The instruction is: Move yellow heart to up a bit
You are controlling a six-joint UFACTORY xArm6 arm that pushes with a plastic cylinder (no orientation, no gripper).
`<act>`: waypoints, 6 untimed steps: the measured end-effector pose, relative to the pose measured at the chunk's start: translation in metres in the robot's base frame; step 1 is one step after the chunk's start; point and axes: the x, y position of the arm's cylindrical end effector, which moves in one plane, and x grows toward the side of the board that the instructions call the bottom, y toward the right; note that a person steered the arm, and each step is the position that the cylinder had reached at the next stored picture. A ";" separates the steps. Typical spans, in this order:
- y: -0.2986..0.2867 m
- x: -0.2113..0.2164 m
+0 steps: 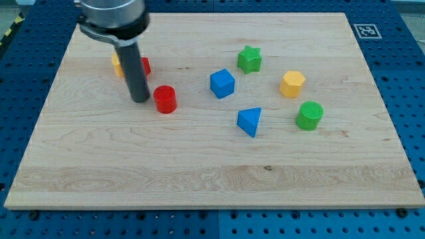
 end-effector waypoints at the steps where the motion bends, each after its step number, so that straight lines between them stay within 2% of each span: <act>1: -0.051 -0.021; 4: -0.031 -0.075; 6: -0.060 -0.120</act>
